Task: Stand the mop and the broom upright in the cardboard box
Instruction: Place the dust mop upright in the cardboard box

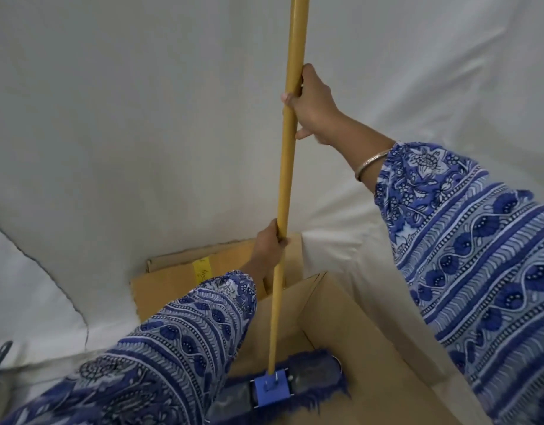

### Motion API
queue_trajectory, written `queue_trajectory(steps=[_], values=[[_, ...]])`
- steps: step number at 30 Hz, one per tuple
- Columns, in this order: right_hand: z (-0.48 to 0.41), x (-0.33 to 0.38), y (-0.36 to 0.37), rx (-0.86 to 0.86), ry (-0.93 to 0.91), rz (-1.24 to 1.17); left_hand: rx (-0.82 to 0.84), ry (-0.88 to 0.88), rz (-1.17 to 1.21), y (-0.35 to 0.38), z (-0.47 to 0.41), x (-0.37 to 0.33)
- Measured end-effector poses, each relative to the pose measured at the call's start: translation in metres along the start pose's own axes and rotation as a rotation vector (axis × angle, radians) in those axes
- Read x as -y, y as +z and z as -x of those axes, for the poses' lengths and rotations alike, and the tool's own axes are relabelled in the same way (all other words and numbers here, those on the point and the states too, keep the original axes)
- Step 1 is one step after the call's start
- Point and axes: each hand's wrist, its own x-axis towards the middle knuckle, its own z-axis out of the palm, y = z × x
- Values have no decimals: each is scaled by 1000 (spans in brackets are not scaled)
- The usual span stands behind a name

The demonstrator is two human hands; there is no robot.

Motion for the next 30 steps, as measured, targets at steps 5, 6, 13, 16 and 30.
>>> queue_trajectory(steps=[5, 6, 13, 16, 30], values=[[-41, -52, -9, 96, 2, -39, -69, -102, -30, 37, -40, -2], [-46, -60, -9, 115, -3, -49, -83, -111, -43, 40, -46, -1], [-83, -110, 5, 229, -25, -89, -210, -231, -57, 67, -78, 20], [-99, -121, 15, 233, -54, -74, -218, -240, -83, 70, -91, 25], [-126, -121, 58, 346, -98, -65, -261, -413, -36, 50, -118, 50]])
